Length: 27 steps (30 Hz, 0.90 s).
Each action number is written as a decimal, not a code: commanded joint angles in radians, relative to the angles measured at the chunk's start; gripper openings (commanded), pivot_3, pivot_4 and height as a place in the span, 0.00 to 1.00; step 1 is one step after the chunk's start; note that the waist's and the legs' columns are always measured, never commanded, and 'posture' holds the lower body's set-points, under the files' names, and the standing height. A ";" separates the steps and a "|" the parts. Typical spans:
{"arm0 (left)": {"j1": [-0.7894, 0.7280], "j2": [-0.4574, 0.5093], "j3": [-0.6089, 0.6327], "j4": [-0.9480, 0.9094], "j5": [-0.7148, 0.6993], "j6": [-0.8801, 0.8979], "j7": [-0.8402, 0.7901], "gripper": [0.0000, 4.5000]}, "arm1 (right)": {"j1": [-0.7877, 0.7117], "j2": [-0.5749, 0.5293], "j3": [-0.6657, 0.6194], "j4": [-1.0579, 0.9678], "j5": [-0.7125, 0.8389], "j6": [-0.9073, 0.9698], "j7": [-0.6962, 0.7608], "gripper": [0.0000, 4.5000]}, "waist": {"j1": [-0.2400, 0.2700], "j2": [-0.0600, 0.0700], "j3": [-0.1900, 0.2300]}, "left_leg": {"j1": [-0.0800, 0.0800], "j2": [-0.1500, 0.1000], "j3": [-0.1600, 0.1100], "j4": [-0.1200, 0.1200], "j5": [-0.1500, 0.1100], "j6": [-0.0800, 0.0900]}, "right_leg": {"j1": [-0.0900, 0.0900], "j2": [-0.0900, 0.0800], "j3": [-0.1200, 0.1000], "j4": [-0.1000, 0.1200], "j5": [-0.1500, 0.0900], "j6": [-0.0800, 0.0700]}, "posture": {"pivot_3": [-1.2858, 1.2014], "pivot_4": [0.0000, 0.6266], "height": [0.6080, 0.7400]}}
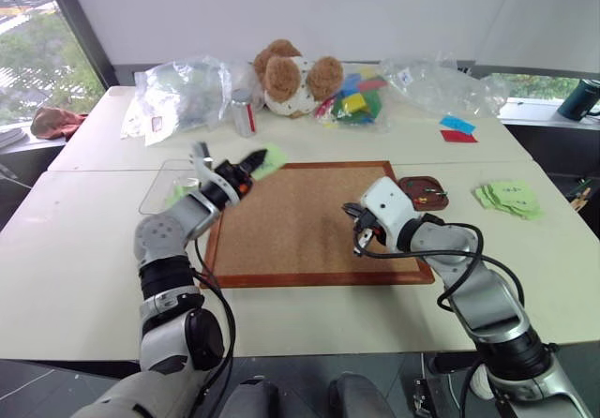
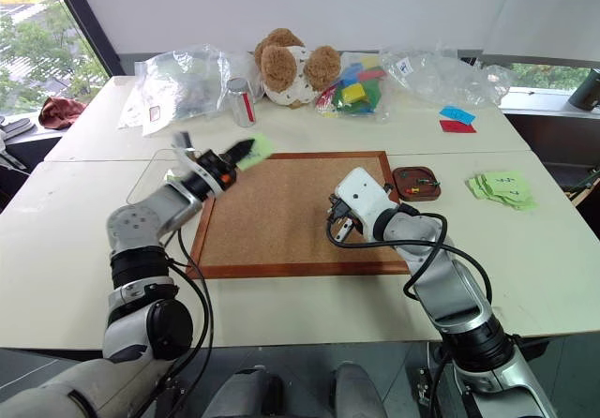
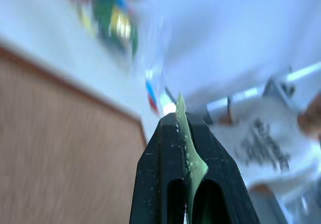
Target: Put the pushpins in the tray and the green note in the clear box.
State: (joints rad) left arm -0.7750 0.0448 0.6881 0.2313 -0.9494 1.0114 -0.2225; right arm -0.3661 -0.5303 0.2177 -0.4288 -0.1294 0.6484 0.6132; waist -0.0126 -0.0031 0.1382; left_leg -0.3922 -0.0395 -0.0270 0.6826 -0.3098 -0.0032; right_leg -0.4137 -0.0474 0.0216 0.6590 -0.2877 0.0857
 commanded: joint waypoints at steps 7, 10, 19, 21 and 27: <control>0.073 0.033 0.124 -0.348 -0.166 -0.165 0.439 0.02 | -0.042 -0.020 -0.026 0.022 0.035 -0.054 0.018 0.00 | 0.001 0.000 0.000 | 0.000 0.000 0.000 0.000 0.001 -0.001 | 0.000 0.000 0.000 0.000 0.000 0.000 | 0.52 0.24 1.00; 0.108 0.075 0.125 -0.312 -0.146 -0.221 0.474 0.02 | -0.064 -0.024 -0.017 0.044 0.040 -0.075 0.032 0.00 | 0.003 -0.001 0.000 | 0.000 0.000 0.000 0.000 0.001 -0.002 | 0.000 0.000 0.000 0.000 0.000 0.000 | 0.52 0.24 1.00; 0.132 0.127 0.064 -0.125 -0.050 -0.354 0.473 0.02 | -0.086 -0.024 -0.017 0.046 0.058 -0.085 0.051 0.00 | 0.010 -0.002 0.000 | 0.000 -0.001 0.000 0.000 0.001 -0.002 | 0.001 0.000 0.000 0.000 0.000 0.000 | 0.52 0.24 1.00; 0.133 0.133 0.049 -0.086 -0.037 -0.364 0.467 0.02 | -0.091 -0.012 -0.045 0.010 0.123 -0.072 0.087 0.00 | 0.010 -0.002 0.000 | 0.000 -0.001 0.000 0.000 0.001 -0.002 | 0.001 0.000 0.000 0.000 0.000 0.000 | 0.52 0.24 1.00; 0.141 0.154 0.026 -0.032 -0.012 -0.356 0.486 0.40 | -0.148 0.002 -0.153 -0.069 0.342 0.048 0.167 0.00 | 0.003 -0.003 0.001 | 0.000 -0.001 -0.001 0.000 0.001 -0.002 | 0.001 0.000 0.000 0.000 0.000 0.000 | 0.52 0.24 1.00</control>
State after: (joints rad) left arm -0.6322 0.1774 0.7237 0.2149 -0.9680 0.6616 0.2646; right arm -0.4943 -0.5242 0.1007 -0.4499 0.1606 0.6754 0.7640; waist -0.0094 -0.0066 0.1388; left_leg -0.3918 -0.0401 -0.0276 0.6827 -0.3087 -0.0051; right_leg -0.4128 -0.0472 0.0213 0.6587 -0.2877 0.0857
